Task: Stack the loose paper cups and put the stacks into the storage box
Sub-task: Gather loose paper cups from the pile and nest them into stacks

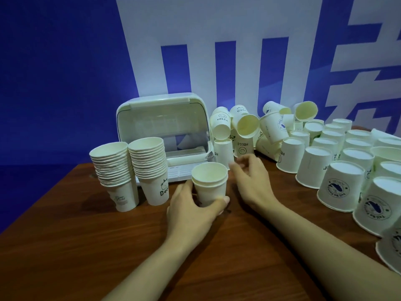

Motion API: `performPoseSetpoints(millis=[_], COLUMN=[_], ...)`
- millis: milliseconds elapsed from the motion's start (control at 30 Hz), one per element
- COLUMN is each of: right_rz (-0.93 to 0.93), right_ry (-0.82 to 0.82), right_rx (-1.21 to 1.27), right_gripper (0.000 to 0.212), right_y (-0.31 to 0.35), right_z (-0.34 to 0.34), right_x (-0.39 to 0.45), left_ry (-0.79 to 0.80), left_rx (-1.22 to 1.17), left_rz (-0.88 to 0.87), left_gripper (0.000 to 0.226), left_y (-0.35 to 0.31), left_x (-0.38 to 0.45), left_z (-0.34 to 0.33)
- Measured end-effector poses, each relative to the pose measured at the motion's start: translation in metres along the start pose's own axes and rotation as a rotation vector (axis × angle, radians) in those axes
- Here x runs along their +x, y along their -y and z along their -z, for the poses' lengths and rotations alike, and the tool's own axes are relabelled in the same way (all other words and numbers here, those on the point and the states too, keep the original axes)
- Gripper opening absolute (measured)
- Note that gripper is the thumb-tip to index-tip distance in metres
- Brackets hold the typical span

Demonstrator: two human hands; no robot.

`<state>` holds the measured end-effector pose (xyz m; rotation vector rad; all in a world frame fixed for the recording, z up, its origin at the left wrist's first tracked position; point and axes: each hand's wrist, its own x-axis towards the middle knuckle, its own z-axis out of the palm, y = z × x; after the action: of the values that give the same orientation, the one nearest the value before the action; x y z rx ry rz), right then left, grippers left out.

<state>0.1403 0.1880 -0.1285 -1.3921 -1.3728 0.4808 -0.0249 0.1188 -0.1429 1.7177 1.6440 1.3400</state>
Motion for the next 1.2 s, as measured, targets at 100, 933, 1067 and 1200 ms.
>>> performPoseSetpoints(millis=[100,933,1067,1200], right_rz=[-0.090,0.164,0.231,0.182], right_ry=[0.024,-0.134,-0.110,-0.092], right_rx=[-0.238,-0.004,-0.072,-0.077], right_gripper=[0.064,0.058,0.056,0.049], right_y=[-0.012,-0.008,-0.011,-0.007], right_z=[-0.011,-0.026,-0.029,-0.026], right_x=[0.028,0.037,0.039,0.037], left_ry=[-0.005,0.020,0.020,0.021], left_rx=[-0.008,-0.065,-0.065,-0.057], left_rz=[0.012,0.034,0.039,0.056], left_gripper=[0.077,0.075,0.079,0.082], left_y=[0.004,0.005,0.003,0.002], left_x=[0.003,0.004,0.004,0.003], left_z=[-0.002,-0.001,-0.001,-0.001])
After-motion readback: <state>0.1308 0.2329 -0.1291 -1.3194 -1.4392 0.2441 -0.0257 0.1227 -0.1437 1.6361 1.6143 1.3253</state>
